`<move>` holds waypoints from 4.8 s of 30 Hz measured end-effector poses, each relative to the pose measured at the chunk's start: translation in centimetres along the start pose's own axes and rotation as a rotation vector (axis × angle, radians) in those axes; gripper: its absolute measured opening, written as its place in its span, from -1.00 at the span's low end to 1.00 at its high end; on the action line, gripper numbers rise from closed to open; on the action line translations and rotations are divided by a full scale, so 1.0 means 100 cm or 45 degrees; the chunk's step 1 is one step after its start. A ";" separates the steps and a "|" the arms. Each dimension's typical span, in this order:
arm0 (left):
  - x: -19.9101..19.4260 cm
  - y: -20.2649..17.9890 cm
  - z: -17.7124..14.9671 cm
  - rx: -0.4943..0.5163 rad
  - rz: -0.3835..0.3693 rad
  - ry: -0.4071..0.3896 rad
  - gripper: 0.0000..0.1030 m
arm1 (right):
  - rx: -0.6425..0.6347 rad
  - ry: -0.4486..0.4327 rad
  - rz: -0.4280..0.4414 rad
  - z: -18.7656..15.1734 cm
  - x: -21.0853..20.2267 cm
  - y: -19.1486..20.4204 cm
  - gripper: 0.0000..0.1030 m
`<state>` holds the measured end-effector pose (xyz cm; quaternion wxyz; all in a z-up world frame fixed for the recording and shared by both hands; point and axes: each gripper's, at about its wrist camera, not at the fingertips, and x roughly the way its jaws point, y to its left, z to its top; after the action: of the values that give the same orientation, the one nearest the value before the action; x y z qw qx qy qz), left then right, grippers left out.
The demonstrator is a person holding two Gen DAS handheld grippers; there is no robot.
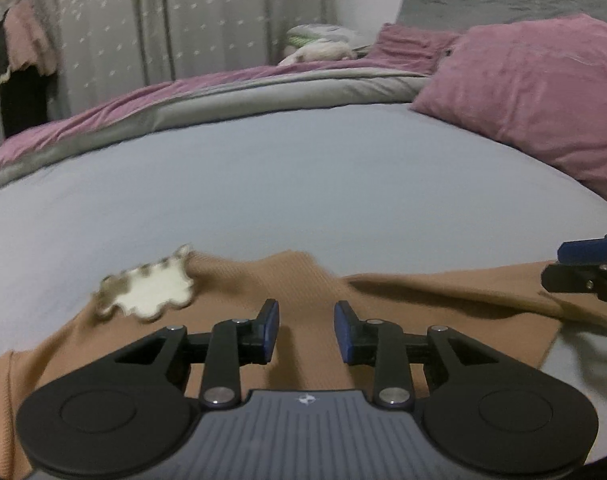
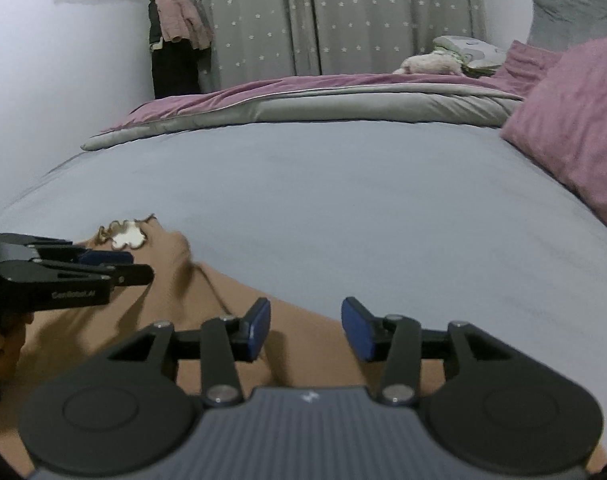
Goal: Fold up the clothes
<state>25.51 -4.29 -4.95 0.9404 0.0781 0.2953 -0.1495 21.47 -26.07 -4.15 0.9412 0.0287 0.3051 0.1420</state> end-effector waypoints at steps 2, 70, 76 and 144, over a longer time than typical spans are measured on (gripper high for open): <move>0.000 -0.011 0.004 0.031 -0.027 -0.014 -0.41 | 0.000 0.007 0.019 -0.006 -0.010 -0.010 -0.11; -0.010 -0.251 0.045 1.018 -0.832 -0.044 -0.09 | 0.282 -0.213 -0.249 -0.015 -0.134 -0.163 0.36; -0.022 -0.265 0.045 1.146 -0.849 -0.069 -0.08 | 0.291 -0.244 -0.239 -0.015 -0.139 -0.163 0.39; 0.010 -0.195 0.005 0.249 -0.416 -0.050 -0.31 | 0.702 -0.208 -0.227 -0.046 -0.033 -0.212 0.13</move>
<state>20.21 -23.03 -6.29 0.8972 0.1171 0.2697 -0.3295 21.56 -47.49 -9.04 0.9282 0.2675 0.2568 -0.0321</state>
